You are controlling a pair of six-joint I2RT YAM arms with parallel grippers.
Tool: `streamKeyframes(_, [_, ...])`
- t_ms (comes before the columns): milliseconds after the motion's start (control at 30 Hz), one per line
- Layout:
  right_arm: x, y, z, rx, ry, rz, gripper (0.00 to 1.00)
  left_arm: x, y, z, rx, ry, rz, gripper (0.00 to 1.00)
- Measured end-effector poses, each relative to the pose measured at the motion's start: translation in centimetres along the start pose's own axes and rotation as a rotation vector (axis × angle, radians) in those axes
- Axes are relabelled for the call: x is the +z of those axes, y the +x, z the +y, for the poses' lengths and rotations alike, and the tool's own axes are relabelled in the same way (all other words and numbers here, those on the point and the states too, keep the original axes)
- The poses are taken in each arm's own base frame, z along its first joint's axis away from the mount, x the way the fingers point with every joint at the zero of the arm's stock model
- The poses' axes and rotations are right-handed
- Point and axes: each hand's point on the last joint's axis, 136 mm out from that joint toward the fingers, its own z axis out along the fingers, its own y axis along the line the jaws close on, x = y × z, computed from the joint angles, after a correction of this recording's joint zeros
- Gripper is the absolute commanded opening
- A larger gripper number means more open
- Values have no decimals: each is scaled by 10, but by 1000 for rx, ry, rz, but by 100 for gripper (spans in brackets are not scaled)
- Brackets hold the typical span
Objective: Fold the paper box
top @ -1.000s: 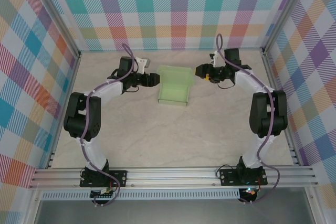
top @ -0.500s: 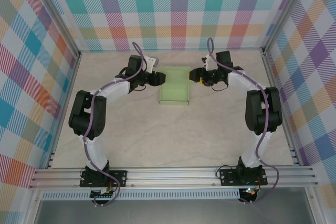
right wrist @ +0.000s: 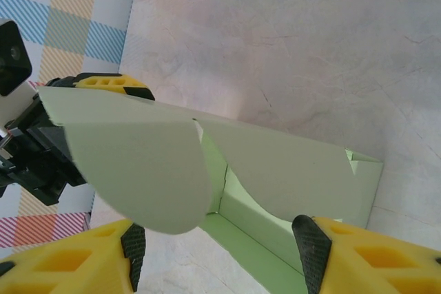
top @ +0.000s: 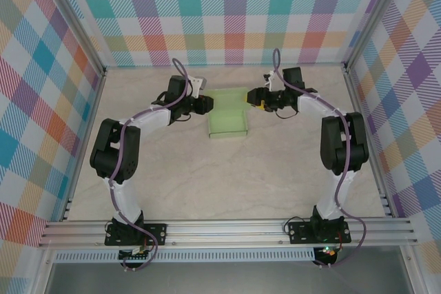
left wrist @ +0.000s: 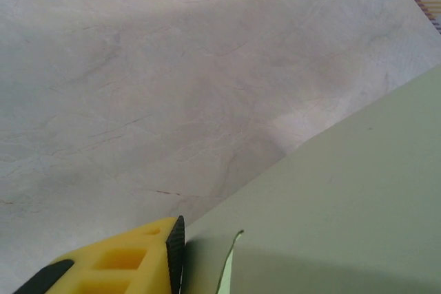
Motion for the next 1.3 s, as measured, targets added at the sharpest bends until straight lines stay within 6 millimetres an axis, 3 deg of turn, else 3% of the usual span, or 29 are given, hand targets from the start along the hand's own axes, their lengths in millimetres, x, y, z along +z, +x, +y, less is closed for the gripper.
streamKeyframes(367, [-6,1,-1,-63,33,-1,65,1,3,4,41,-32,8,28])
streamKeyframes(700, [-12,-6,-9,-126,61,-24,68,0,8,8,64,-57,32,57])
streamKeyframes(1000, [1,-7,-13,-136,25,-6,65,-16,-3,0,72,-54,3,53])
streamKeyframes(1300, [10,-5,-4,-162,-7,0,61,-19,13,4,29,-67,29,52])
